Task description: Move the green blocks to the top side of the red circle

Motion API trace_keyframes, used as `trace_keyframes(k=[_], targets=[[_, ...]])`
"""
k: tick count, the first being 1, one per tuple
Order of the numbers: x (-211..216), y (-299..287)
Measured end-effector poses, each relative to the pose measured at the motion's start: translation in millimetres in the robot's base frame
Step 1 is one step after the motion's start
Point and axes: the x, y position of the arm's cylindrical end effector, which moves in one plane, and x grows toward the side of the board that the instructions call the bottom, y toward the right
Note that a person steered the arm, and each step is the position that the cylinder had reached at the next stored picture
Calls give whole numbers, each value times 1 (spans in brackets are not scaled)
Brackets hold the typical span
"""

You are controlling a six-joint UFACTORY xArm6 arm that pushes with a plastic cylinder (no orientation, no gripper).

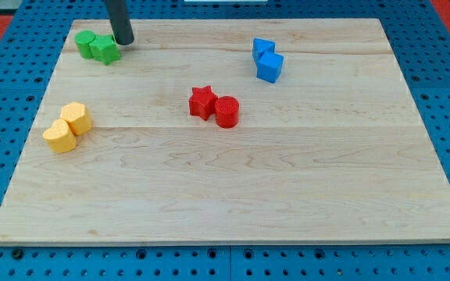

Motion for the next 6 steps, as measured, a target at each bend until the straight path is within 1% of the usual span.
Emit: trace_keyframes(k=[1, 2, 3, 4, 5, 6], targets=[[-5, 39], [38, 112], [79, 134], [88, 71], [138, 56], [163, 108]])
